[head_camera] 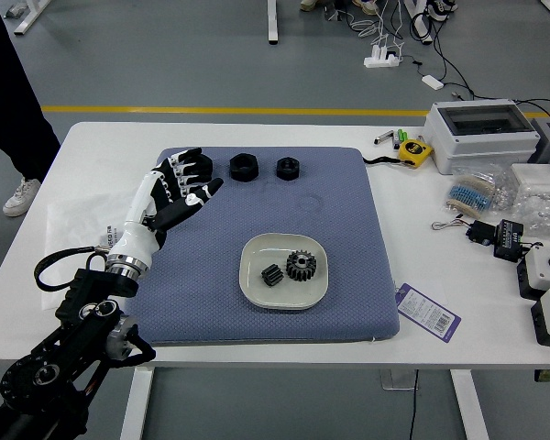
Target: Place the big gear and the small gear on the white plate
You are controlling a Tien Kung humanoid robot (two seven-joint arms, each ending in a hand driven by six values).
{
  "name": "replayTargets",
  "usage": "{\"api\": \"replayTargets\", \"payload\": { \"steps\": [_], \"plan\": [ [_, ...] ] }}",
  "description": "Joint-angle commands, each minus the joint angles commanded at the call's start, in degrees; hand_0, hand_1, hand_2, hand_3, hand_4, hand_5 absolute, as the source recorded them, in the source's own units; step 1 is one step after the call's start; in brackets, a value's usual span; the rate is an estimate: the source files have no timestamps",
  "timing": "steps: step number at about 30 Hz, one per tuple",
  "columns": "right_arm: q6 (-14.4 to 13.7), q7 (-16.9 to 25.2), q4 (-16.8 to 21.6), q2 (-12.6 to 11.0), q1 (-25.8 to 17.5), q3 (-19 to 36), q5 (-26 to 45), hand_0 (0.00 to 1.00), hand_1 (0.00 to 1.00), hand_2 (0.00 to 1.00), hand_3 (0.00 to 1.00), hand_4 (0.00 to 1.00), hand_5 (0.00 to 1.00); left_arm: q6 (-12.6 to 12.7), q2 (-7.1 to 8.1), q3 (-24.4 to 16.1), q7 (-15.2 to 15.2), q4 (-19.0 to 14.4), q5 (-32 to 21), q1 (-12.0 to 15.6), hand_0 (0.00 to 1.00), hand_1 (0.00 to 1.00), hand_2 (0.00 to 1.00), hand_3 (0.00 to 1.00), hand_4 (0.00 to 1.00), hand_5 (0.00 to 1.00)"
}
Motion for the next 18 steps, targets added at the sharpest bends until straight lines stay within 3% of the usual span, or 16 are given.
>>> {"api": "replayTargets", "payload": {
  "steps": [2, 3, 5, 13, 18],
  "plan": [
    [0.0, 0.0, 0.0, 0.0, 0.0, 0.0, 0.0, 0.65, 0.645, 0.735, 0.585, 0.843, 0.683, -1.8, 0.1, -1.4, 1.1, -0.2, -4.8, 0.9, 0.569, 0.634, 0.721, 0.745, 0.924, 0.363],
    [0.1, 0.0, 0.0, 0.0, 0.0, 0.0, 0.0, 0.648, 0.645, 0.736, 0.585, 0.843, 0.684, -2.2, 0.14, -1.7, 1.4, -0.2, -7.0, 1.1, 0.571, 0.632, 0.716, 0.74, 0.929, 0.467],
    [0.1, 0.0, 0.0, 0.0, 0.0, 0.0, 0.0, 0.648, 0.645, 0.736, 0.585, 0.843, 0.684, -4.1, 0.26, -3.5, 2.6, -0.6, -9.6, 2.1, 0.571, 0.632, 0.716, 0.74, 0.929, 0.467],
    [0.1, 0.1, 0.0, 0.0, -0.1, -0.1, 0.2, 0.649, 0.645, 0.736, 0.586, 0.843, 0.683, -8.0, 0.39, -8.4, 5.6, -2.0, -7.1, 5.0, 0.562, 0.628, 0.715, 0.741, 0.939, 0.503],
    [0.1, 0.1, 0.0, 0.0, -0.1, -0.1, 0.3, 0.649, 0.645, 0.735, 0.585, 0.842, 0.684, -10.5, 0.63, -11.2, 7.8, -3.3, -2.2, 6.5, 0.552, 0.626, 0.714, 0.739, 0.941, 0.502]
  ]
}}
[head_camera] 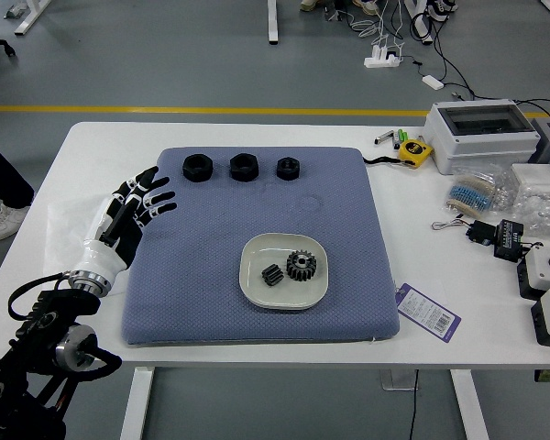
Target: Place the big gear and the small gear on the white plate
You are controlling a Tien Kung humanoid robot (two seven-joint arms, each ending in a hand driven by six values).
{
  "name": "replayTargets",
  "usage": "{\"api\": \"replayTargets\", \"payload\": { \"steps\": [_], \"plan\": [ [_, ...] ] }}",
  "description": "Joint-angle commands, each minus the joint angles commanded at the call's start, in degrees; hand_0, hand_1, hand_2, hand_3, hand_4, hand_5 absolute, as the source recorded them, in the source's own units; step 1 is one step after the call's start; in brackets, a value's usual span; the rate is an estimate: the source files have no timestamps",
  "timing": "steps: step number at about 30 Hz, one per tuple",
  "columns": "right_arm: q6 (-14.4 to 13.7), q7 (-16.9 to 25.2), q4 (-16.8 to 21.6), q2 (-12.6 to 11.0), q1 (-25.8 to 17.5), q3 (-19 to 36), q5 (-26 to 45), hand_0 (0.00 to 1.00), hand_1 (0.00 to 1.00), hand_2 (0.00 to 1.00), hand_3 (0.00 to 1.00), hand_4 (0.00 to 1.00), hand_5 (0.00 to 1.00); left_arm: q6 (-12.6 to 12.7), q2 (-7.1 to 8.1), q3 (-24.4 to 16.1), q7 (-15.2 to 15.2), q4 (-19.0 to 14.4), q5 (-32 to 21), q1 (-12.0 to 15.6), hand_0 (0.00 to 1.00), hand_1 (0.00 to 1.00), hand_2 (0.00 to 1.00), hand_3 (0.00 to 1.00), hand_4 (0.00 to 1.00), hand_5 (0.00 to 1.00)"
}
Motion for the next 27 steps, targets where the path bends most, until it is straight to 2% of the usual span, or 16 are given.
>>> {"api": "replayTargets", "payload": {
  "steps": [12, 27],
  "plan": [
    [0.1, 0.0, 0.0, 0.0, -0.1, -0.1, 0.0, 0.65, 0.645, 0.735, 0.585, 0.842, 0.683, -1.2, -0.06, -5.3, 0.4, -2.0, 5.3, 3.9, 0.545, 0.623, 0.712, 0.735, 0.935, 0.496],
    [0.0, -0.2, 0.0, 0.3, -0.5, 0.2, -0.2, 0.648, 0.645, 0.735, 0.584, 0.839, 0.684, -2.2, 1.55, -8.7, 0.2, -4.1, 7.4, 7.1, 0.558, 0.63, 0.716, 0.733, 0.95, 0.537]
  ]
}}
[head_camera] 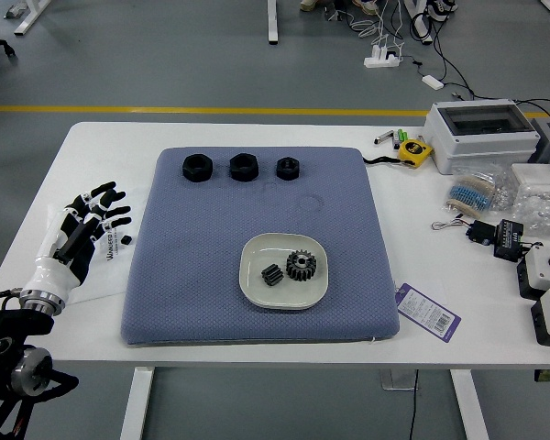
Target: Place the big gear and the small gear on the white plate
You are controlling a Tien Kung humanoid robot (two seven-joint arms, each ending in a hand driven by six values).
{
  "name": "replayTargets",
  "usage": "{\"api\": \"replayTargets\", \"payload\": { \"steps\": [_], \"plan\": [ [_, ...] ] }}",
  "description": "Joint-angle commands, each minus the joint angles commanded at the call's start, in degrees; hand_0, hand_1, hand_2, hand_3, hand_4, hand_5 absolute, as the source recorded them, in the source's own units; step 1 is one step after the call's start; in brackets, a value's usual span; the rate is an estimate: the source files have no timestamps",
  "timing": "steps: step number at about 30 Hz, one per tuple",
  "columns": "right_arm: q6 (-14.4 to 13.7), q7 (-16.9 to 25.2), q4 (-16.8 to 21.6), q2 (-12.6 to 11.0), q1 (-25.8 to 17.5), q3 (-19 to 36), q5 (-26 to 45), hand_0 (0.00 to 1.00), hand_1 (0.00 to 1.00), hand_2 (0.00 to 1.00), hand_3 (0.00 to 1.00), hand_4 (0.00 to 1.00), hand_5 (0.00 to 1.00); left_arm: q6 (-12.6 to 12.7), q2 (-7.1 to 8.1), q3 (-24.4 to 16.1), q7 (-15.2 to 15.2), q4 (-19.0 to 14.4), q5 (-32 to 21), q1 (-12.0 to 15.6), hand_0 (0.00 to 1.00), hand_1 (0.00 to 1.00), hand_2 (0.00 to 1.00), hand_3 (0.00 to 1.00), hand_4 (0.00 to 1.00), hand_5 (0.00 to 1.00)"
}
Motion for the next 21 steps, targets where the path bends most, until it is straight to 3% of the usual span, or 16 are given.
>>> {"api": "replayTargets", "payload": {
  "steps": [14, 21],
  "plan": [
    [0.0, -0.3, 0.1, 0.2, -0.5, 0.2, -0.4, 0.65, 0.644, 0.735, 0.584, 0.838, 0.683, -0.4, 0.26, -0.1, -0.1, -0.2, 0.6, 0.7, 0.56, 0.63, 0.709, 0.731, 0.95, 0.539],
    [0.1, -0.6, 0.1, 0.3, -0.6, 0.6, -1.0, 0.648, 0.644, 0.735, 0.584, 0.838, 0.682, -0.3, -0.3, -0.7, -0.3, -0.7, 1.8, 0.8, 0.56, 0.627, 0.706, 0.731, 0.951, 0.539]
  ]
}}
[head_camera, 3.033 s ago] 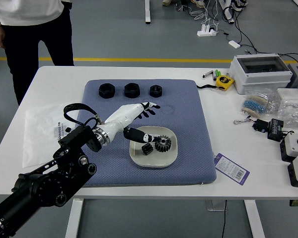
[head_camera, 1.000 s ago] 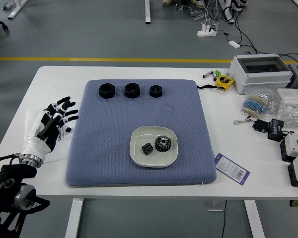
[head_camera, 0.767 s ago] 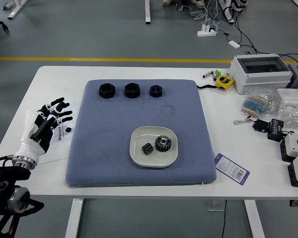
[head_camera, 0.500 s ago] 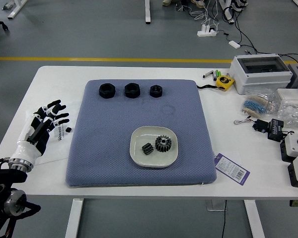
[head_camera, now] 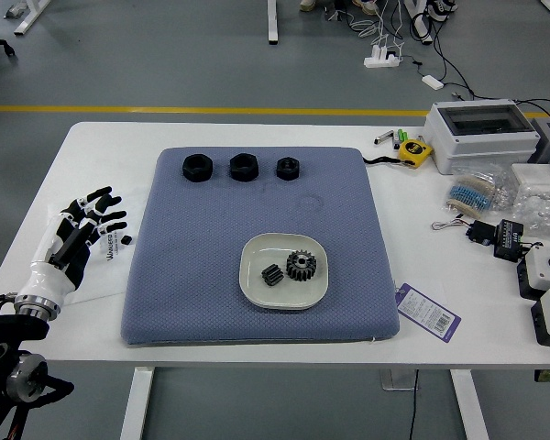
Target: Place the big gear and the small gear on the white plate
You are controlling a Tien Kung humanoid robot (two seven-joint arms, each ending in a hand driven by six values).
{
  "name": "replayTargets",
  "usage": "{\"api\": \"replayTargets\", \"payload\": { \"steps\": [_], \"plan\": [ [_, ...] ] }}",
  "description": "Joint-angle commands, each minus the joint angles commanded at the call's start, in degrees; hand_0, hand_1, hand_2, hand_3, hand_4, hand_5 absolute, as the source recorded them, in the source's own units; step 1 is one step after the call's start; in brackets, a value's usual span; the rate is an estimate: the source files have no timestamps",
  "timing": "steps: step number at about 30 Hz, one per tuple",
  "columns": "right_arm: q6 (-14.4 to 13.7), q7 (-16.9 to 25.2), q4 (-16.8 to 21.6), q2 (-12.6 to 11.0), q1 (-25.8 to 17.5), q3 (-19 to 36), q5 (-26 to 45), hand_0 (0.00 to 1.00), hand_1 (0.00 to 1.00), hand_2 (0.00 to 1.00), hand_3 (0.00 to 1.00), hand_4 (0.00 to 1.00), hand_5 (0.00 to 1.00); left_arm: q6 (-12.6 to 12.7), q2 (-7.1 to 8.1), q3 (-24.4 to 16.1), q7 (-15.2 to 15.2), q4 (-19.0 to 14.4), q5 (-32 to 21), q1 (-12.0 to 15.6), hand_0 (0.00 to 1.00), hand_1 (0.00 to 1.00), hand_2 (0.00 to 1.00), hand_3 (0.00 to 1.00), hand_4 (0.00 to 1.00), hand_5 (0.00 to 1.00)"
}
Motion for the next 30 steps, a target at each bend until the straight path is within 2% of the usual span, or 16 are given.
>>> {"api": "replayTargets", "payload": {
  "steps": [9, 15, 30],
  "plan": [
    [0.2, 0.2, 0.0, -0.2, 0.4, -0.4, 0.4, 0.648, 0.643, 0.734, 0.583, 0.838, 0.682, 0.0, -0.32, -0.7, -0.3, -0.8, 1.6, -0.2, 0.568, 0.624, 0.703, 0.725, 0.952, 0.539],
    [0.2, 0.4, 0.0, -0.3, 0.7, -0.7, 1.0, 0.649, 0.643, 0.734, 0.583, 0.837, 0.682, 0.8, -0.56, -1.1, -1.8, -0.9, 1.1, -0.3, 0.568, 0.618, 0.696, 0.722, 0.951, 0.535],
    [0.2, 0.4, 0.0, -0.3, 1.0, -0.6, 0.7, 0.649, 0.643, 0.734, 0.583, 0.836, 0.682, 1.0, -0.56, -1.5, -1.8, -0.9, 1.1, -0.3, 0.57, 0.617, 0.692, 0.718, 0.952, 0.536]
  ]
}}
